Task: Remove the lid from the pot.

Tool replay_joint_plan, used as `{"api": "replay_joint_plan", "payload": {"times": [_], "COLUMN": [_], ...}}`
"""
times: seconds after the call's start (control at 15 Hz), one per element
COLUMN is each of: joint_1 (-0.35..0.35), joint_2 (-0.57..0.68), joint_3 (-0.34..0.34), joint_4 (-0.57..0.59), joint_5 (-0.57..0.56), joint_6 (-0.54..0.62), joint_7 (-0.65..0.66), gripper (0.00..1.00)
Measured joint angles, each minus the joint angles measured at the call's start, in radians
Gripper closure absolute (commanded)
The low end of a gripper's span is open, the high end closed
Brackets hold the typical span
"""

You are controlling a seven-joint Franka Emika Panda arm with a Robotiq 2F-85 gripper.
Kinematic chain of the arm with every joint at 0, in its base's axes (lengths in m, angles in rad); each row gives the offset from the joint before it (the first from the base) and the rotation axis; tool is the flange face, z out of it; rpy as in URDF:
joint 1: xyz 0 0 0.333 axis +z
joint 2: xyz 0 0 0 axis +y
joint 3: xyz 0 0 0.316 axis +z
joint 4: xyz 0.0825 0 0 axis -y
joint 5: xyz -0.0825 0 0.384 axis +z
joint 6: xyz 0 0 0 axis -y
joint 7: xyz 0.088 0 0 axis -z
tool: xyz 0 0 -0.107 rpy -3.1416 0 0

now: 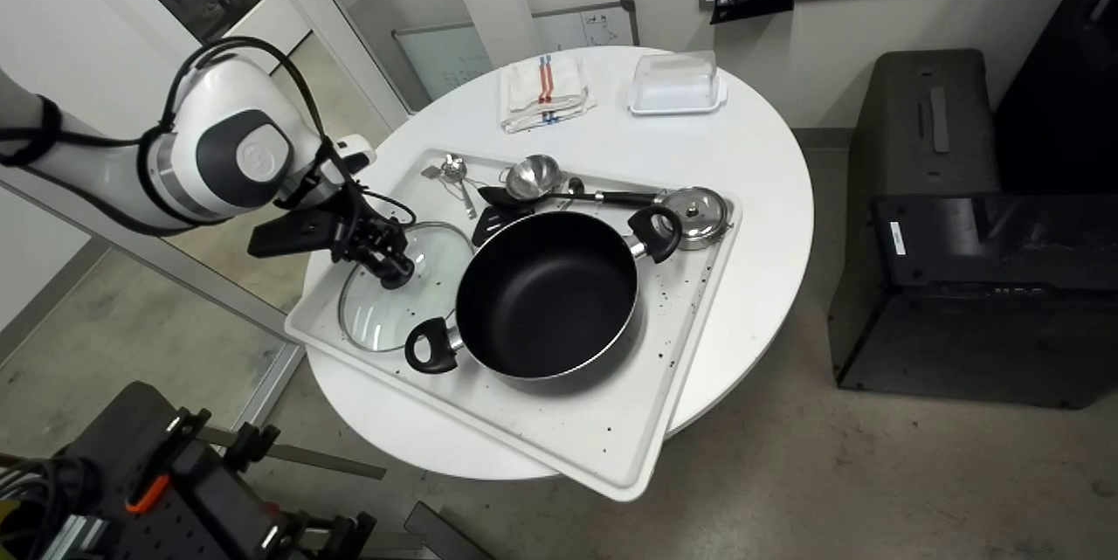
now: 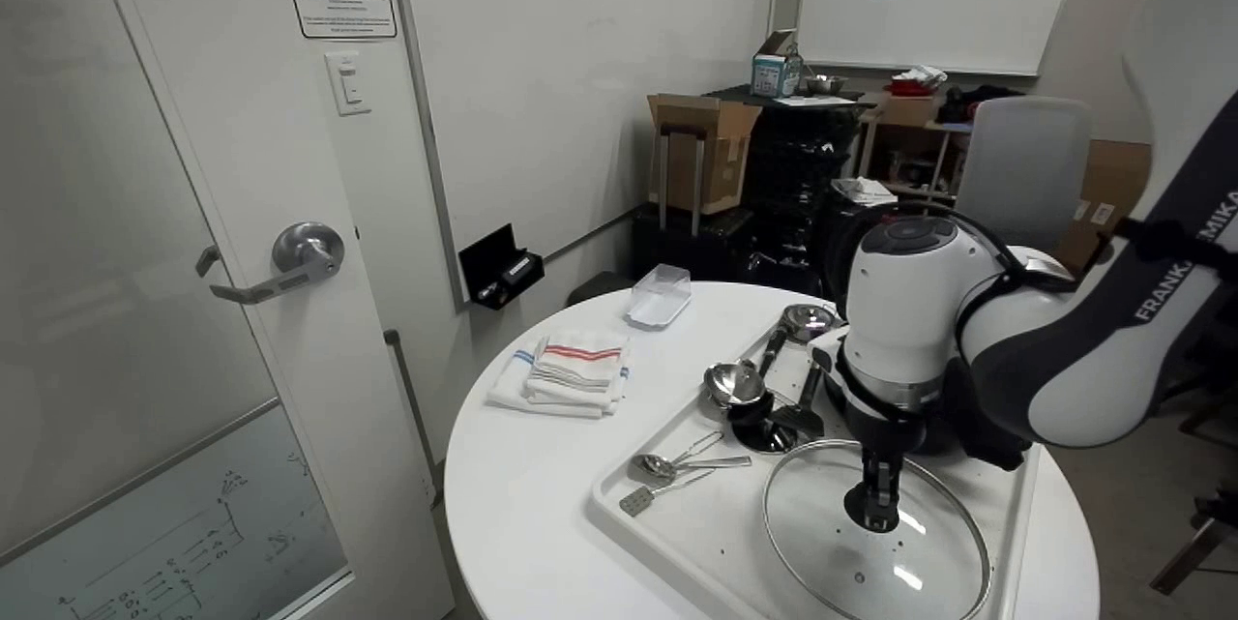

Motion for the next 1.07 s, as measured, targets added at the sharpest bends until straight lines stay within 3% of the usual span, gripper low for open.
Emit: {"api": "replay_joint_plan", "payload": {"times": [0.6,0.67,0.73,0.8,1.07], "joint_1": [-0.001,-0.001,-0.001,-0.001,-0.001], "joint_2": [0.078,0.079,0.079,0.079,0.086], "joint_3": [-0.004,-0.005,-0.005,-0.005,-0.008], "joint_4": [0.051,0.051,0.051,0.051,0.05], "joint_5": [0.0,0.0,0.0,0.0,0.0], "joint_6": [0.087,0.09,0.092,0.093,0.096], "joint_7": [-0.041,-0.045,-0.049,-0.052,-0.057], "gripper": [0.74,0.68,0.24,0.23,0.01]}}
